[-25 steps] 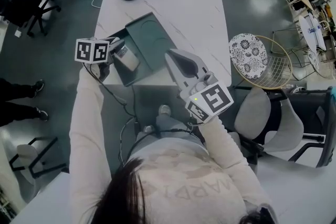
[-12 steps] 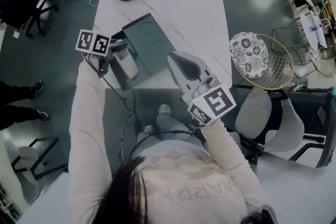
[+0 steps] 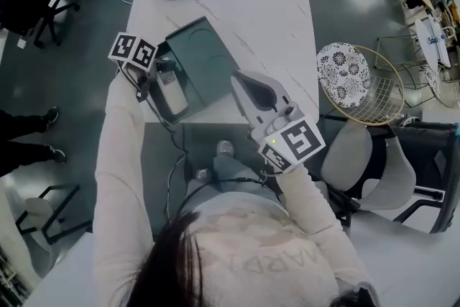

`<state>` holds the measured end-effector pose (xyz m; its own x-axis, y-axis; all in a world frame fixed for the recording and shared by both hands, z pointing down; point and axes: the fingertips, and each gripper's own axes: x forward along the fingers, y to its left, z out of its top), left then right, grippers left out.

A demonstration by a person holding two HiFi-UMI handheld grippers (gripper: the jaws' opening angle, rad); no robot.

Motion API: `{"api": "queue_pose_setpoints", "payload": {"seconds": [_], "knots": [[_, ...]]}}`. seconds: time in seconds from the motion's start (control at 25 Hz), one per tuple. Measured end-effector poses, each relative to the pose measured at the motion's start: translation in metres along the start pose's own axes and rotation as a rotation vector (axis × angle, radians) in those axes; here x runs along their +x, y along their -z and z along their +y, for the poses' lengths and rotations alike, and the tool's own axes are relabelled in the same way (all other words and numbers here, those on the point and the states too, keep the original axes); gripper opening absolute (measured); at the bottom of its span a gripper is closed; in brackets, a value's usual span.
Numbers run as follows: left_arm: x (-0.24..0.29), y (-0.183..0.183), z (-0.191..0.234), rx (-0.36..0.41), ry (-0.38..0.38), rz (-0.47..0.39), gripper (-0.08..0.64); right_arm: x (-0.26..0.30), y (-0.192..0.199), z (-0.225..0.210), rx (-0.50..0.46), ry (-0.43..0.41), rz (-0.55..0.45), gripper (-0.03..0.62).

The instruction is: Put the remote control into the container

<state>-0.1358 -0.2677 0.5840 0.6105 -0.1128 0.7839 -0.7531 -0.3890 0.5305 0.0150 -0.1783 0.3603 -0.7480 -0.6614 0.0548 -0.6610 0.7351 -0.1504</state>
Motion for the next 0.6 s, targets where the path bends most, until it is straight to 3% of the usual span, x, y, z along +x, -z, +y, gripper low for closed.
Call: {"api": "queue_pose_setpoints", "payload": {"seconds": [0.24, 0.6], "knots": [[0.013, 0.009, 0.015, 0.041, -0.169, 0.158, 0.127, 0.008, 0.001, -0.003, 0.005, -0.015, 0.005, 0.017], [0.024, 0.010, 0.020, 0.015, -0.263, 0.202, 0.124, 0.006, 0.000, -0.009, 0.011, -0.015, -0.002, 0.017]]}}
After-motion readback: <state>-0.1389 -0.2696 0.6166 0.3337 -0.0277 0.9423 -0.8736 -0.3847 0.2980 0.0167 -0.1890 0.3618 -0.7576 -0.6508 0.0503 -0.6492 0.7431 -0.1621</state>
